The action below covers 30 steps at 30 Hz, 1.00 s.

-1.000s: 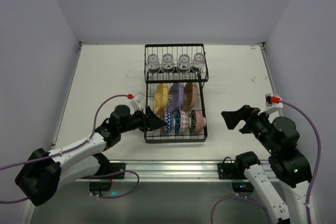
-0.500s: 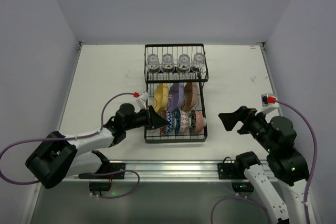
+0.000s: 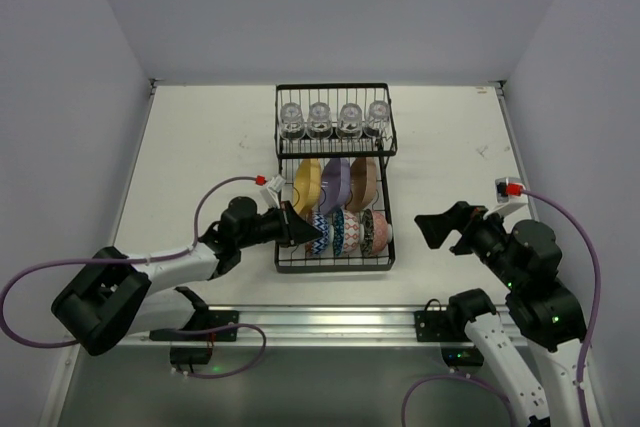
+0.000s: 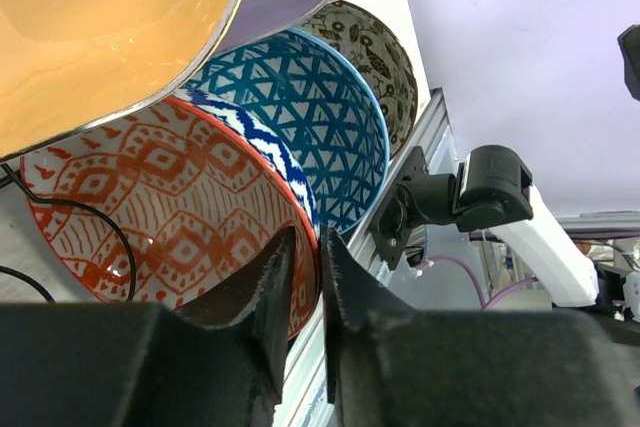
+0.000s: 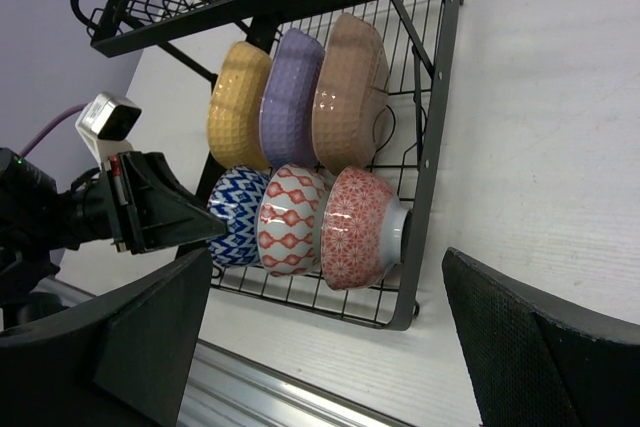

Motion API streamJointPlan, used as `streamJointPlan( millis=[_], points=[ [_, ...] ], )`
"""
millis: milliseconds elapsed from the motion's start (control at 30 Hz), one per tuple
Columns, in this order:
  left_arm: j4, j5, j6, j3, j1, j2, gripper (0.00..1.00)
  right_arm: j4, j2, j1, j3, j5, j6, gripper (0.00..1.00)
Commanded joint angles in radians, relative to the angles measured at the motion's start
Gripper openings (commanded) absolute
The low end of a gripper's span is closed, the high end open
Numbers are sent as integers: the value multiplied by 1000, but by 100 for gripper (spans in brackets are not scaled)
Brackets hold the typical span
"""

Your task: Unload the mixed dishes from the dish rack

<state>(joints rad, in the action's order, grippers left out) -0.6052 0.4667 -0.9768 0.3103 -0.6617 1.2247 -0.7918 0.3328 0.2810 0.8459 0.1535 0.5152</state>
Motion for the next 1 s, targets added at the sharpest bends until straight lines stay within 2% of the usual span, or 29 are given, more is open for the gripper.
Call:
streamJointPlan(
  millis=[0, 33, 133, 400, 700, 967],
  points=[
    [-59, -5, 21, 9, -1, 4, 16, 35, 11, -3, -8, 29, -17, 99],
    [-59, -2, 23, 12, -1, 6, 8, 34, 11, -2, -8, 29, -17, 99],
    [-57, 0, 20, 21, -1, 6, 0, 35, 9, -3, -8, 27, -17, 99],
    [-88, 12, -11, 21, -1, 21, 0, 39, 6, -3, -14, 38, -15, 99],
    [-283, 33, -123, -34, -1, 25, 0, 49, 6, -3, -24, 47, -14, 99],
    [-295, 24, -149, -27, -1, 12, 0, 49, 21, -3, -25, 49, -29, 99]
  ],
)
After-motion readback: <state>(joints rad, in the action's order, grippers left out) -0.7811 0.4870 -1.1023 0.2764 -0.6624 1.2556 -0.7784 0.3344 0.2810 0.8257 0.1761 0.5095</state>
